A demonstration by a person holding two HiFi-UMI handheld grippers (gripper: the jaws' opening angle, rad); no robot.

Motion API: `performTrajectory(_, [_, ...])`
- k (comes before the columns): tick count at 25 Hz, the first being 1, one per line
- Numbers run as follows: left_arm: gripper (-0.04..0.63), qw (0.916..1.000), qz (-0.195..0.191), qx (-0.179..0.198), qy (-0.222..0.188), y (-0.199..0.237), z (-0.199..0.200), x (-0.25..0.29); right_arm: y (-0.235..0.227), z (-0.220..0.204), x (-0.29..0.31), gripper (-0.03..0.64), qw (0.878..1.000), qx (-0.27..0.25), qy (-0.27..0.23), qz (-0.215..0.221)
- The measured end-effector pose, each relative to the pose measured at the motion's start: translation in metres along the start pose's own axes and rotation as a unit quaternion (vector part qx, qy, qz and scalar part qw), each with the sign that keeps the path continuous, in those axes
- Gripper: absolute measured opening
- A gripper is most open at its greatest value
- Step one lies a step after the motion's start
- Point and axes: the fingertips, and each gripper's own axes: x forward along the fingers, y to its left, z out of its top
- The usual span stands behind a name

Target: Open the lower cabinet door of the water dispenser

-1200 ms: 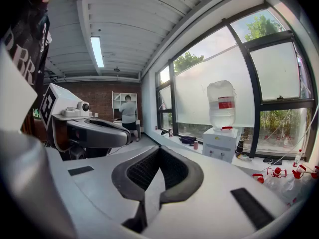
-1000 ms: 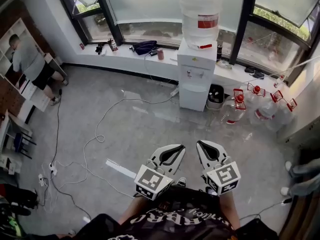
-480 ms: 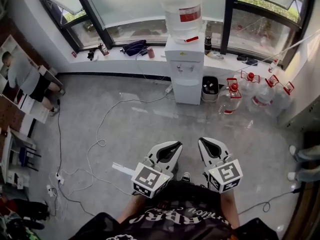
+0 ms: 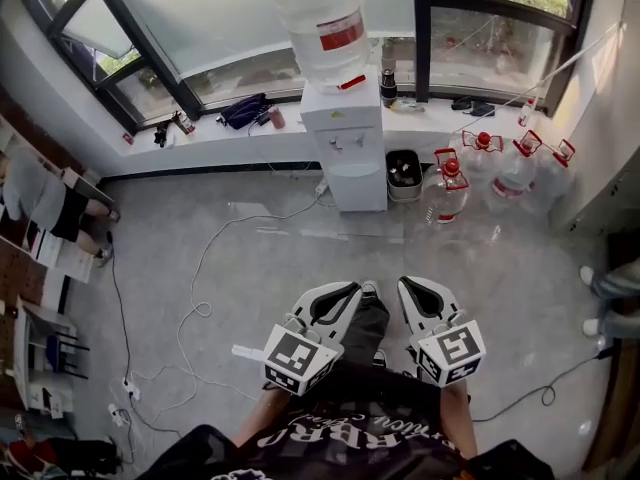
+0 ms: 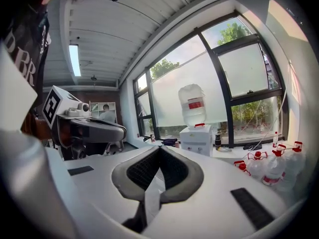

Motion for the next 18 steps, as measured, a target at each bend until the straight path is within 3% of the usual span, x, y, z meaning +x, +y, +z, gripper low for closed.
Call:
performTrajectory(7, [0.026, 0.9994, -0.034, -0.006, -0.001, 0.028, 0.000, 0.061, -0.046, -0.001, 0.032, 0.014, 1.000, 0.002, 0.019, -0.023])
performTrajectory(18, [0.026, 0.9989, -0.038, -0.020, -0.016, 0.147, 0.030, 0.156, -0.140, 0.039, 0.142, 0.014, 0.998, -0.007, 0.055, -0.043])
